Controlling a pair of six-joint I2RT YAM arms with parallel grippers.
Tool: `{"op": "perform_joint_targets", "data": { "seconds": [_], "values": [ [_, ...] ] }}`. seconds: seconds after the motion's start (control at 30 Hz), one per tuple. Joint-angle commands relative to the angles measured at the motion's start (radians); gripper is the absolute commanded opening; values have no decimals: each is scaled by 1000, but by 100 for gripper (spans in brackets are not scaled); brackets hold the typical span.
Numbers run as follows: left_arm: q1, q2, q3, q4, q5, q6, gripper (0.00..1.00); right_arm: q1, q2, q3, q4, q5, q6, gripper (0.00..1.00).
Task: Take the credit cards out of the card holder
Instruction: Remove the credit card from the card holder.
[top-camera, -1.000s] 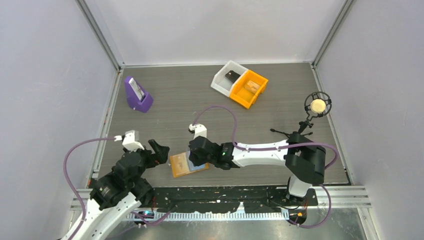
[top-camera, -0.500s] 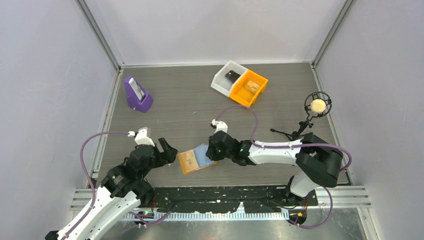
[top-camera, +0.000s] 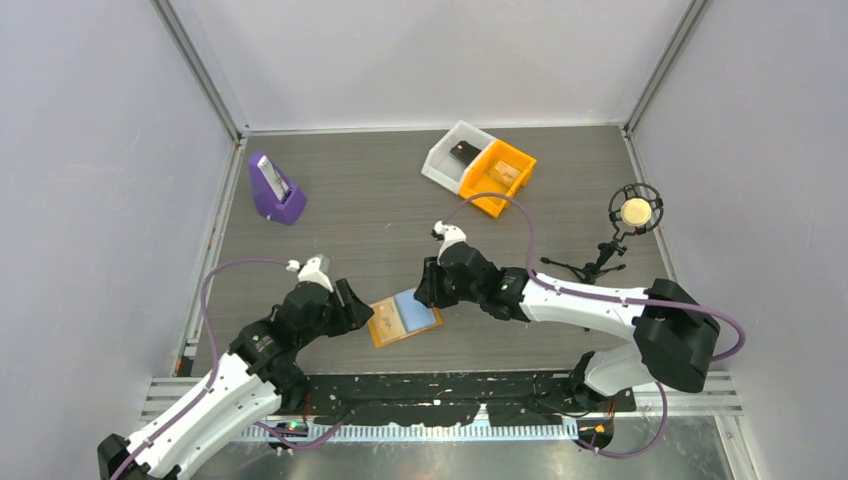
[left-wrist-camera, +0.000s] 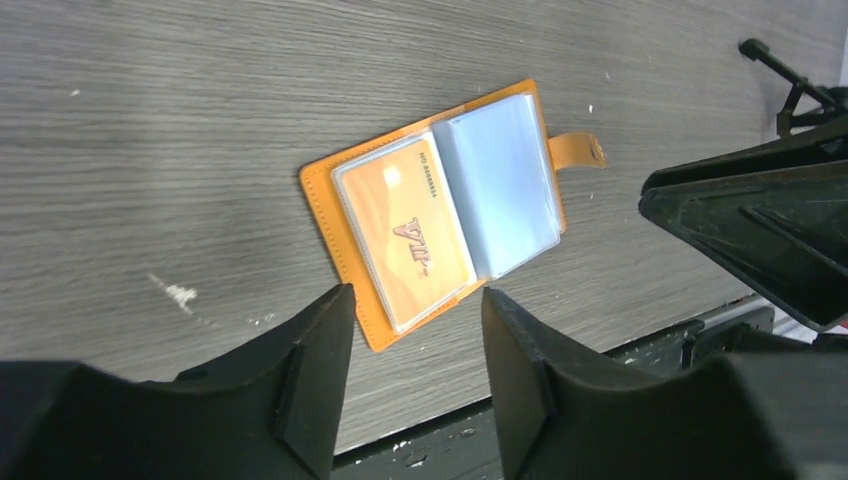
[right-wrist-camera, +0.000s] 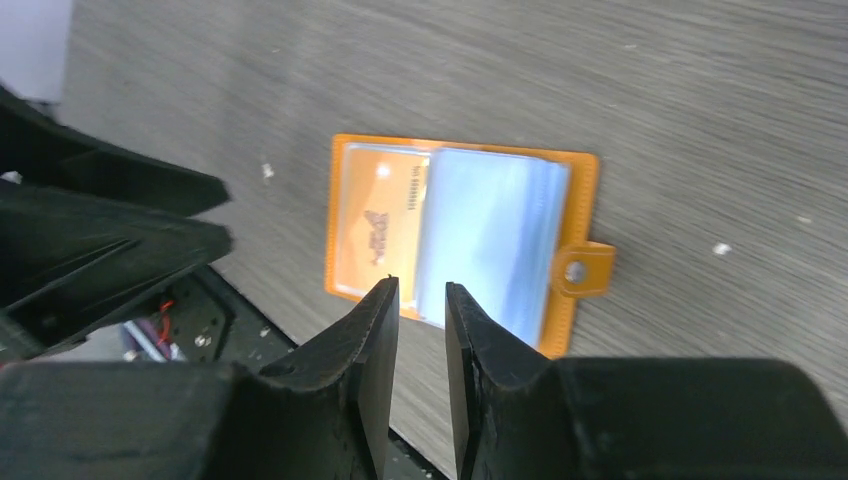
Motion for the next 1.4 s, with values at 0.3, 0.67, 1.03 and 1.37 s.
{"op": "perform_joint_targets", "data": {
  "seconds": [0.3, 0.67, 1.03, 1.37],
  "values": [
    [71, 188, -92, 388, 214, -66, 0, 28, 247, 90, 203, -216, 122, 31],
    [96, 240, -147, 414, 183, -31, 0, 46, 336, 117, 211, -200, 141, 36],
    [96, 291, -189, 454, 168, -14, 0, 47, 347, 132, 113, -138, 109, 38],
    [96, 338, -206, 470, 166, -19, 0, 57, 369, 151, 84, -116, 100, 38]
  ]
}}
